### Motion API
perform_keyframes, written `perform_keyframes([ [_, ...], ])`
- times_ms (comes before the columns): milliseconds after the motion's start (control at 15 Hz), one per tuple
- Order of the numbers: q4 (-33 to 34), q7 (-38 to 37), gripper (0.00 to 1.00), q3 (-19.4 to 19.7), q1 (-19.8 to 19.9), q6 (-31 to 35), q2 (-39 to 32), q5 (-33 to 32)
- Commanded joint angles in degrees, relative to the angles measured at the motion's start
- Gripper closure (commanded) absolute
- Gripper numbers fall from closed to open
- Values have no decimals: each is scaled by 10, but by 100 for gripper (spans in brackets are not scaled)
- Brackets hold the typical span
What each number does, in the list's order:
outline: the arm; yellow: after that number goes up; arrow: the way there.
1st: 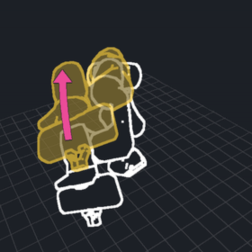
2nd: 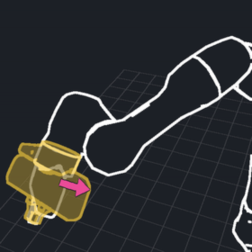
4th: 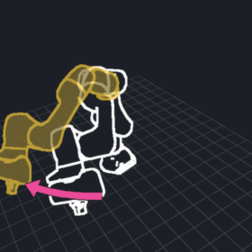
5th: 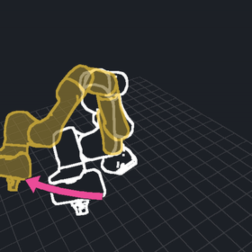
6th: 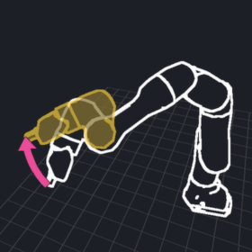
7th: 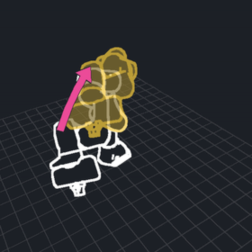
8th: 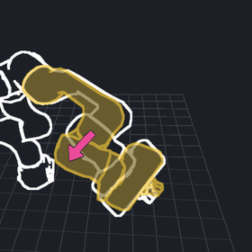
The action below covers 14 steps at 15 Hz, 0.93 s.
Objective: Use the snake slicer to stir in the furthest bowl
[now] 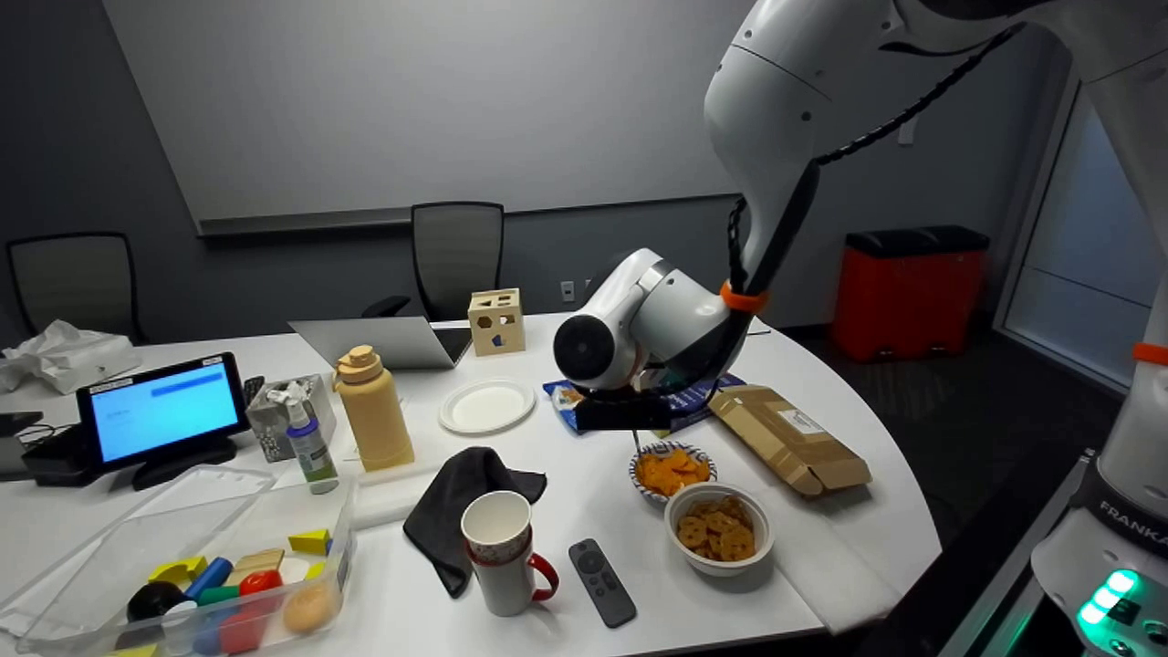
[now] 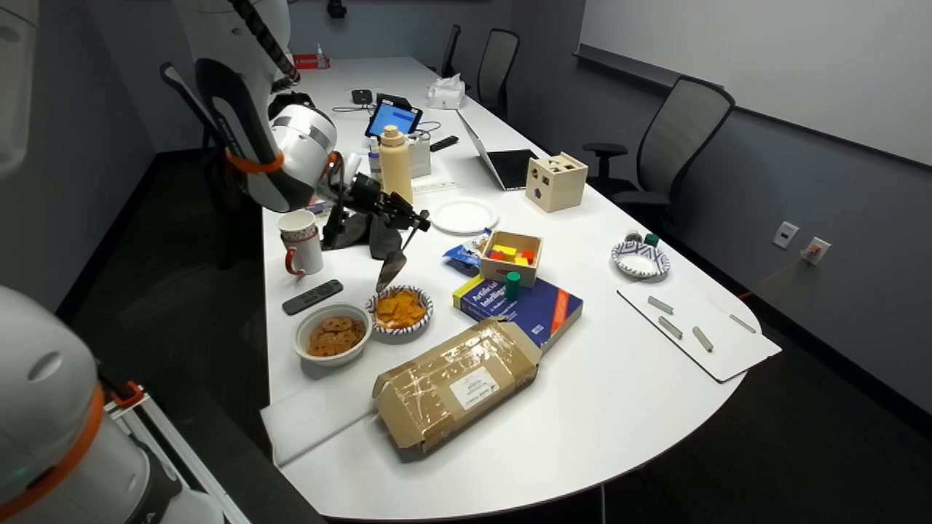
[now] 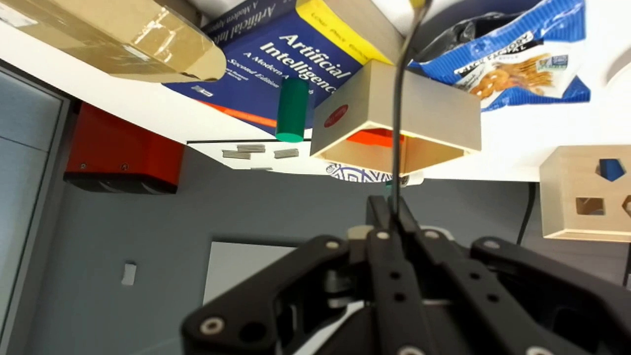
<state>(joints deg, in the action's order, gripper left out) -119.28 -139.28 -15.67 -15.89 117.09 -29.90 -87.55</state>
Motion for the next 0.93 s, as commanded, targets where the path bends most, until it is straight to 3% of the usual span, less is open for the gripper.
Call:
perform_keyframes([
  [0,-13,-45,99,13,-5,1,10,-29],
  [400,-22,-100,99,20,-11,-22,-10,-104],
  [867,-43,-84,99,23,-5,-54,-14,-134],
])
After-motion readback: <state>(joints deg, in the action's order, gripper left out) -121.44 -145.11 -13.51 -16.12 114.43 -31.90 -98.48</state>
